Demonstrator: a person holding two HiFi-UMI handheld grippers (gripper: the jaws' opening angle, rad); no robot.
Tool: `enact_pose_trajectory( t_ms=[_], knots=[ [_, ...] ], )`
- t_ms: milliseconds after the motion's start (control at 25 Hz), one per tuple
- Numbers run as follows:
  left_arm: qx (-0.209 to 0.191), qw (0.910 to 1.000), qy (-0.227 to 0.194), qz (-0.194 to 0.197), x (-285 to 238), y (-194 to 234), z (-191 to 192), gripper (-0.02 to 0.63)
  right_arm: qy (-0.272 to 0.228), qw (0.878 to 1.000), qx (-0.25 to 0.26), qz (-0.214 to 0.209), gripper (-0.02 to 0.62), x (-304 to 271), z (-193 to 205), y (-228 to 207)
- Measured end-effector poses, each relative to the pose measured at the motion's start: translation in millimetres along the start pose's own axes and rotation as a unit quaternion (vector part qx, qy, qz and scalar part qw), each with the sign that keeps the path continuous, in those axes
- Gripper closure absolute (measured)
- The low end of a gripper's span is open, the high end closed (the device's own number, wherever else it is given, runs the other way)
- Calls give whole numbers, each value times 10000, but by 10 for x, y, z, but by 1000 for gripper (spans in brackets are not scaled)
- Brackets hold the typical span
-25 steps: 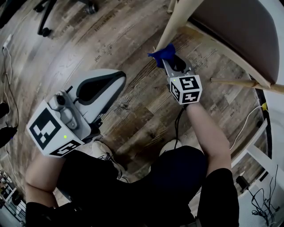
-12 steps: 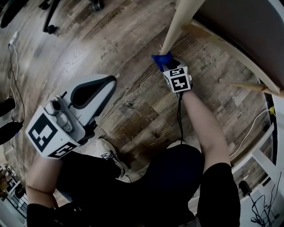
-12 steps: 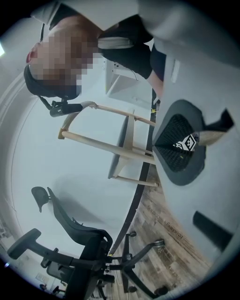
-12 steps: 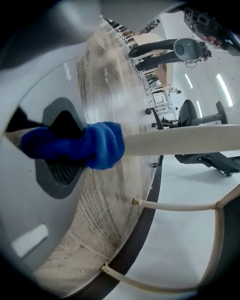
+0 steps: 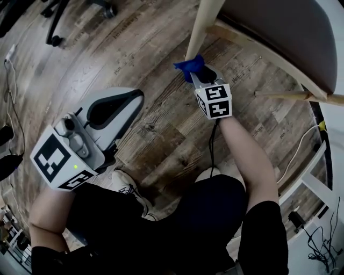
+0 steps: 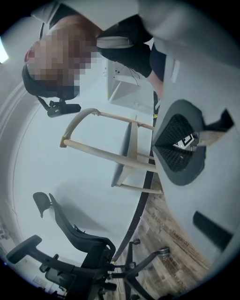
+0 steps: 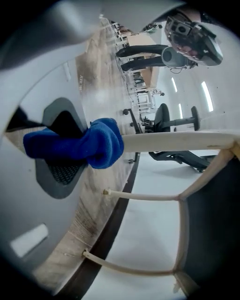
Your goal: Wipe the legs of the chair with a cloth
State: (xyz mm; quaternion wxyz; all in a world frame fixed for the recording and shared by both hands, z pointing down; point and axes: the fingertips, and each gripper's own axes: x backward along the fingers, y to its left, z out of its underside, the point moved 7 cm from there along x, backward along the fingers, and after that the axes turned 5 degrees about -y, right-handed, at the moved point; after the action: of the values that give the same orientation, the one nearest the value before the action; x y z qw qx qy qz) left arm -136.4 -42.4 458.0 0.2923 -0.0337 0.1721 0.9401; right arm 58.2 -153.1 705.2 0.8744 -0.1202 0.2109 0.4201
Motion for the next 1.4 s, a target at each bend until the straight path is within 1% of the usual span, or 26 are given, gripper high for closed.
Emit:
enact_pose_trajectory(
  t_ms=[240,360,480,600,720,800,920,1080,1160,1280,1400],
  knots=[
    [-194,9994,-187,202,-67,-136,-92,601,-1037,9944,-137,131,472,460,-701,53],
    [-301,9989,-237,255,-88,-185,-107,601,-1436,9894,-135,162,474,659,-1005,86],
    [-306,9987,-293,268,-88,-226,-134,601,-1843,9825,-196,178,474,853,-1287,138],
    [-334,9981,-374,358,-142,-254,-164,600,-2167,9759,-157,190,474,1082,-1520,183],
    [-325,9975,-430,450,-186,-293,-183,600,-2346,9717,-9,263,474,1314,-1652,250],
    [-334,9973,-428,504,-206,-317,-191,601,-2420,9693,-46,443,474,1424,-1721,212],
    [-319,9972,-379,554,-242,-334,-174,600,-2466,9661,-140,758,475,1588,-1781,38],
    [-326,9975,-380,499,-236,-338,-172,601,-2408,9640,-193,1111,476,1904,-1710,-237],
    [-307,9976,-420,459,-238,-330,-190,601,-2384,9614,-190,1362,476,2127,-1639,-425],
    [-329,9974,-438,475,-283,-338,-210,600,-2371,9531,-213,1868,476,2518,-1531,-750],
    [-354,9973,-369,521,-349,-366,-169,601,-2392,9380,-364,2484,476,2939,-1421,-1097]
  ],
)
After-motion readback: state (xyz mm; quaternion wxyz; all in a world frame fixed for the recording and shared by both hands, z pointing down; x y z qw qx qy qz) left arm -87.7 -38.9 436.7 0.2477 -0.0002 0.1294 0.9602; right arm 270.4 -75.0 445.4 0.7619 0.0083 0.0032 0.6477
